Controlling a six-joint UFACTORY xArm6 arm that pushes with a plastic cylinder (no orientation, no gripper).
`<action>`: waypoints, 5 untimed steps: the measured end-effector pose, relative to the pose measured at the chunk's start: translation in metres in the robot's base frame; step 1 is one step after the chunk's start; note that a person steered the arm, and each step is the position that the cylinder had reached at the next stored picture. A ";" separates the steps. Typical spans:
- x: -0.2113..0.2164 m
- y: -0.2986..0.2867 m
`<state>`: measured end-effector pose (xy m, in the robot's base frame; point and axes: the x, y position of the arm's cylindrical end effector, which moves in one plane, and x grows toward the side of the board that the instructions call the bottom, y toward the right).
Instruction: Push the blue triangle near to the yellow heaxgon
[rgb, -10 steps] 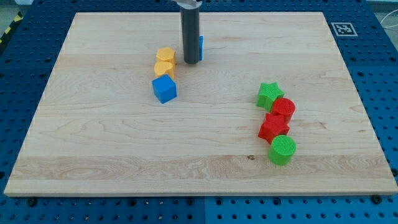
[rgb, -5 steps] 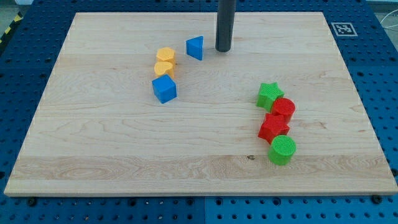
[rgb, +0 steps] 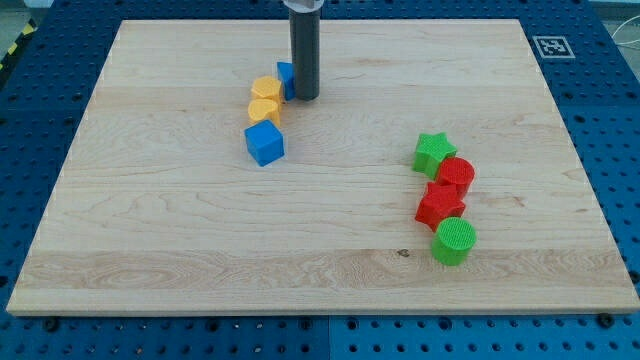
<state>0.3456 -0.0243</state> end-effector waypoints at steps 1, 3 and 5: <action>-0.014 0.000; -0.033 0.000; -0.069 0.000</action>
<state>0.2765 -0.0243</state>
